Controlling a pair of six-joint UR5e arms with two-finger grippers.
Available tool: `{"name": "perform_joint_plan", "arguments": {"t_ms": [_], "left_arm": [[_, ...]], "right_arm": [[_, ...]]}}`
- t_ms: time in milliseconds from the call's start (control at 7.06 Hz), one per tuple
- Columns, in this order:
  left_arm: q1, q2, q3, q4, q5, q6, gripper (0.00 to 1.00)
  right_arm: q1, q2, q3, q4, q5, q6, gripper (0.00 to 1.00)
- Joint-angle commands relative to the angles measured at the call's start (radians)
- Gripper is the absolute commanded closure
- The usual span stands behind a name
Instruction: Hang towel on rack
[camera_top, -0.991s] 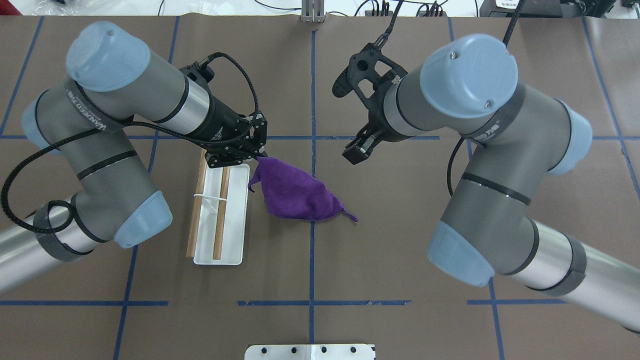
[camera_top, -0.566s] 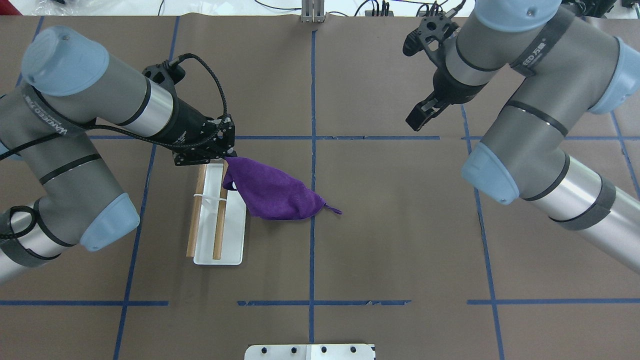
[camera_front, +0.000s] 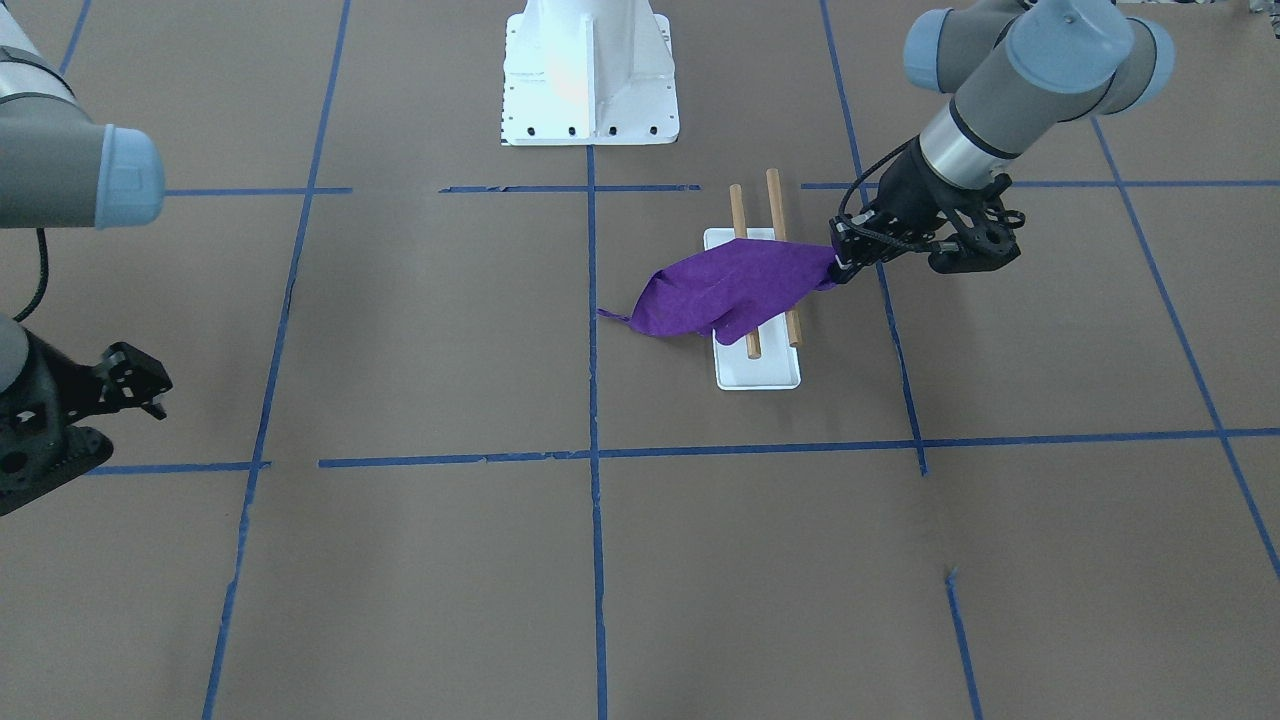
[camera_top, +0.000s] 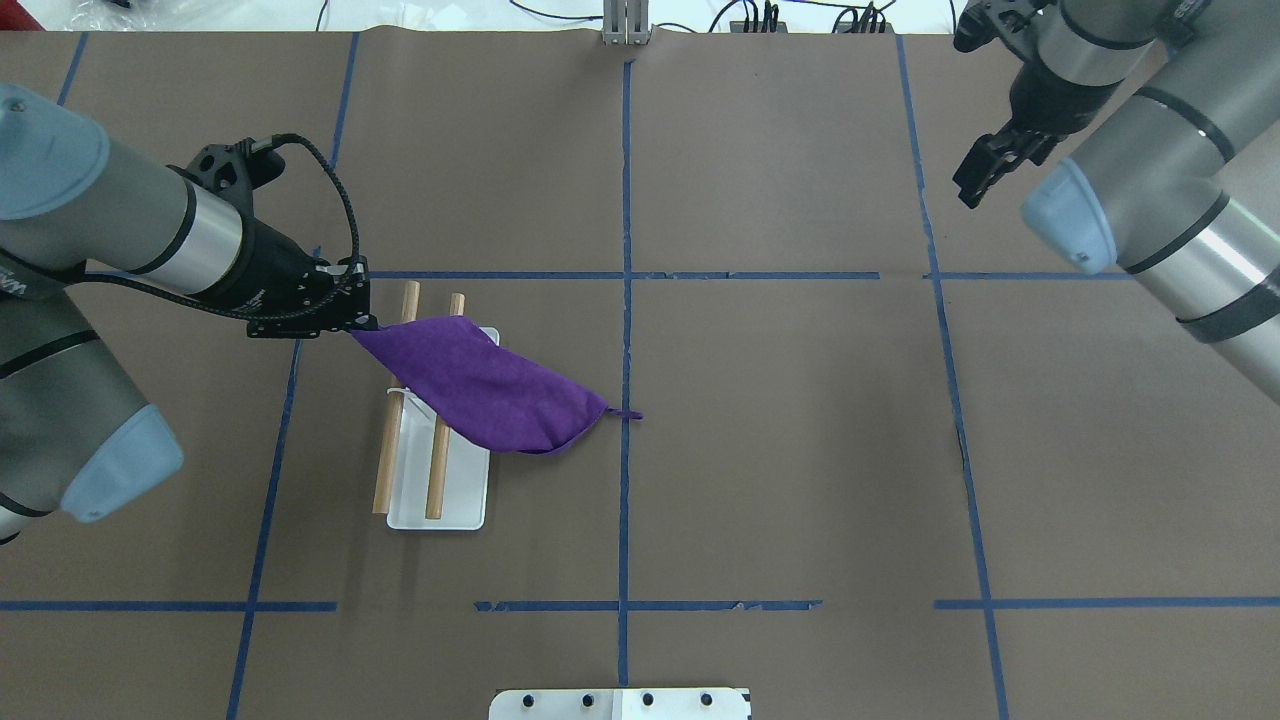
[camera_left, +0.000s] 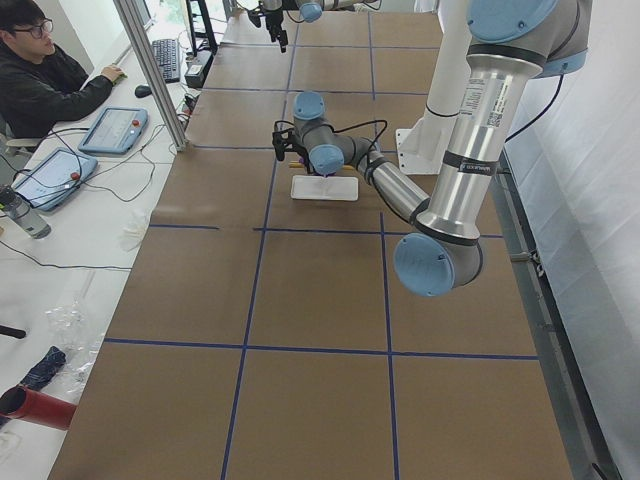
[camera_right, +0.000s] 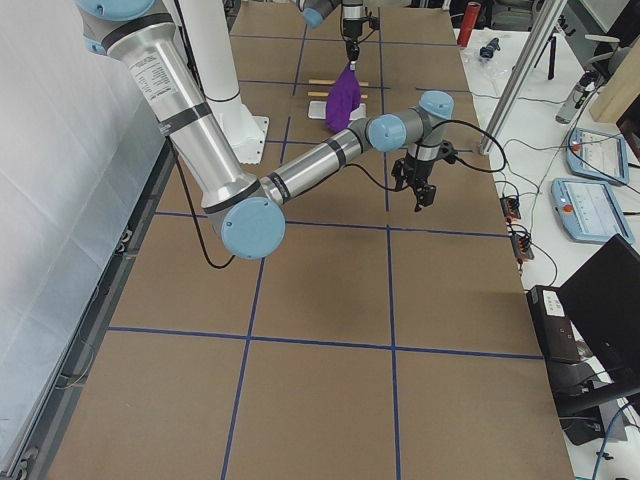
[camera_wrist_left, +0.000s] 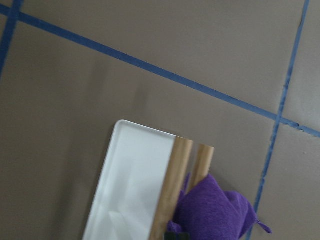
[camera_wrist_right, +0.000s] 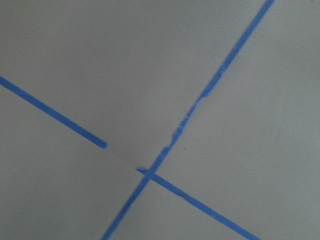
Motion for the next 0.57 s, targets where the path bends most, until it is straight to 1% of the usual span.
{"name": "perform_joint_plan", "arguments": {"t_ms": [0,283,425], "left_arm": [[-0.02,0.041,0.013,-0.001,0.024,0.091,1.0],[-0.017,0.039,0.056,-0.007,0.044,0.12,1.0],[-0.015,0.041,0.061,-0.007,0.065,0.155,1.0]], "right_arm": [[0.077,-0.025,-0.053,-0.001,0.002,-0.159,0.0],[0.095,-0.037,-0.053,-0.001,0.0,-0.191,0.0],[0.098,-0.037,-0.053,-0.001,0.002,-0.191,0.0]]}}
